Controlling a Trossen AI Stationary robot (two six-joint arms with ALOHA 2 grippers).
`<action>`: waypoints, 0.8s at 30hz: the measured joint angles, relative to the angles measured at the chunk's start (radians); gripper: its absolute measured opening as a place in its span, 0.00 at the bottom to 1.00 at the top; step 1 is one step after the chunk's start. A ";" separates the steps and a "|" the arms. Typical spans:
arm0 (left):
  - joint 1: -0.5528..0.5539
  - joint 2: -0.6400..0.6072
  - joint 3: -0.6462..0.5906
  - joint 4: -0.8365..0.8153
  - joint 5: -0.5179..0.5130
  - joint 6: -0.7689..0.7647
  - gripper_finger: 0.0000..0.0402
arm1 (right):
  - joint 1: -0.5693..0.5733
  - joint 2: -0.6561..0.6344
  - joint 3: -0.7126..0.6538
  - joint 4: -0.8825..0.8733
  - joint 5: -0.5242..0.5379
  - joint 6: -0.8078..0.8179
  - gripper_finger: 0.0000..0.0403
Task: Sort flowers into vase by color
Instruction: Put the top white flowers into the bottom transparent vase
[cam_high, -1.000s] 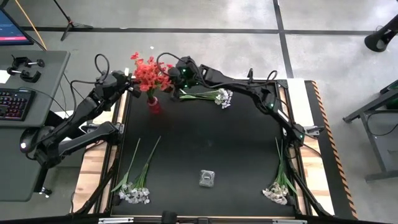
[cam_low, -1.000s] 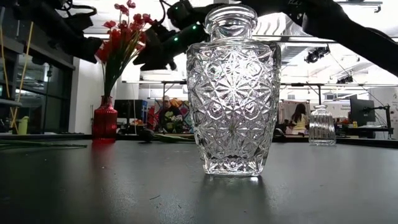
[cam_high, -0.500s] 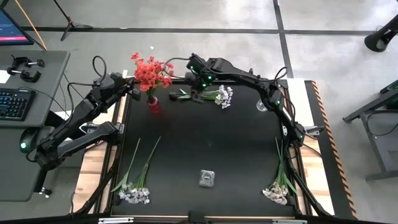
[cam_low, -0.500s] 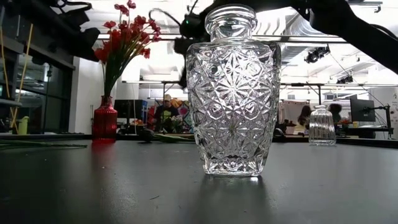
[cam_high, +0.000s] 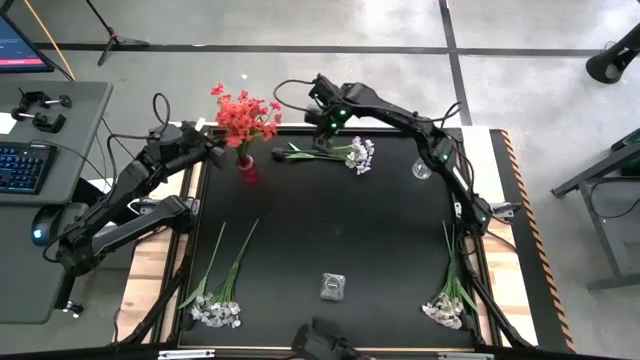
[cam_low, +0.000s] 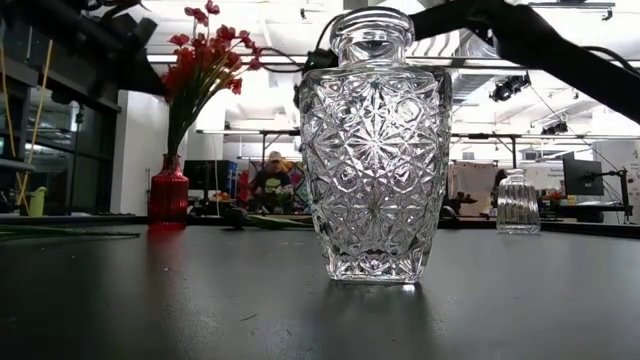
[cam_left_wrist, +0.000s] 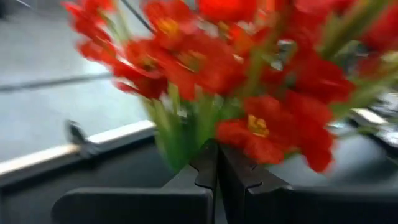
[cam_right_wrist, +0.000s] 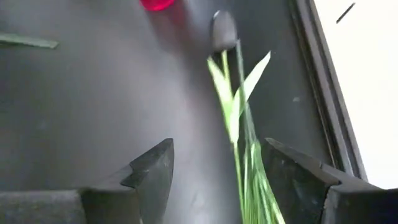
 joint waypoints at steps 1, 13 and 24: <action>-0.002 -0.003 0.000 -0.009 0.030 -0.018 0.00 | 0.002 0.014 0.000 0.025 0.009 0.019 0.58; -0.146 -0.187 0.000 -0.170 0.105 -0.249 0.00 | 0.039 0.156 -0.001 0.191 0.134 0.211 0.44; -0.212 -0.273 0.000 -0.170 0.022 -0.348 0.00 | 0.037 0.174 -0.001 0.214 0.177 0.352 0.26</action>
